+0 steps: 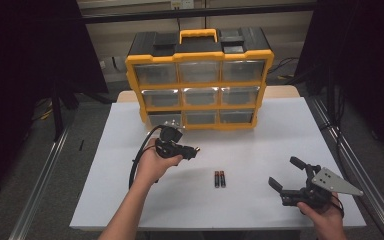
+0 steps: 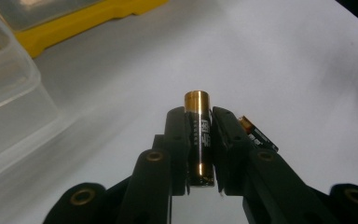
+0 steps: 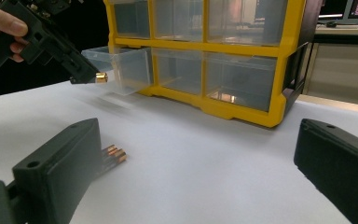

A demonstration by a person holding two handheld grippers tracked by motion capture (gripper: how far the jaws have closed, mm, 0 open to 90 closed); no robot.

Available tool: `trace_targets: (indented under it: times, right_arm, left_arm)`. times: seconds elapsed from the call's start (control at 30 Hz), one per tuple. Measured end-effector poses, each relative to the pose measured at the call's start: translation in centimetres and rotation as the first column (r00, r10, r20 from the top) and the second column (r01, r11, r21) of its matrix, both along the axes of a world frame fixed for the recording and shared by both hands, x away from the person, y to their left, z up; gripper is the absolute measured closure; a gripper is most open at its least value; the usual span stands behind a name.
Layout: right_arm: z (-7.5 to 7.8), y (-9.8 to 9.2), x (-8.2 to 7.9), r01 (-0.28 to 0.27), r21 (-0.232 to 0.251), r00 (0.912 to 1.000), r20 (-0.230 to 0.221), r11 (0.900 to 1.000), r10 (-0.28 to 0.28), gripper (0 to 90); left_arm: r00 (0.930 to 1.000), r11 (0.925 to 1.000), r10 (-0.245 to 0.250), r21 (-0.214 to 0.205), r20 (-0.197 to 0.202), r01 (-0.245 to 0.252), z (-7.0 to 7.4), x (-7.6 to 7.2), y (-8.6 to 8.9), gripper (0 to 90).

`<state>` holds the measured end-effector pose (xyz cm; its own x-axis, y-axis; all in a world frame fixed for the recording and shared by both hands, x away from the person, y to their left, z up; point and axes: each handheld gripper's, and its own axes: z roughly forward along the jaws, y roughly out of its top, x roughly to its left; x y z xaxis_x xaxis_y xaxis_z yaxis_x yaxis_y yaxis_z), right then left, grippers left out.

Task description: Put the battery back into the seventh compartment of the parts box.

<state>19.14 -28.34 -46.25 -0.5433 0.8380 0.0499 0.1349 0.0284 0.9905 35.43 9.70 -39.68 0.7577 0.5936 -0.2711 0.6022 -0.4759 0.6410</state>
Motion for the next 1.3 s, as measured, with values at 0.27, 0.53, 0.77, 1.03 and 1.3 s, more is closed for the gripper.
trace_targets:
  times: [0.27,0.53,0.77,1.03,1.3]
  right_arm:
    - [0.0,0.0,0.0,-0.002,-0.001,1.0000,0.002,1.0000,0.002,0.7]
    - [0.0,0.0,0.0,-0.003,-0.002,1.0000,0.003,1.0000,0.003,0.7]
    - [0.0,0.0,0.0,-0.003,0.001,1.0000,0.004,1.0000,0.003,0.7]
    - [0.0,0.0,0.0,-0.004,0.001,1.0000,0.003,1.0000,0.004,0.7]
    - [0.0,0.1,0.1,-0.004,-0.001,1.0000,0.002,1.0000,0.004,0.8]
  left_arm:
    - [0.9999,0.9999,0.013,0.004,0.011,-0.013,1.2,0.9,0.2,77.3]
    - [0.9993,0.9994,0.034,-0.001,0.014,-0.034,2.0,1.8,0.6,77.2]
    - [0.9979,0.9983,0.058,0.008,0.028,-0.058,3.0,2.5,0.9,77.3]
    - [0.9959,0.9964,0.085,0.006,0.032,-0.085,3.7,3.3,1.6,77.2]
    - [0.9915,0.9924,0.123,0.003,0.042,-0.123,4.5,4.1,2.1,77.3]
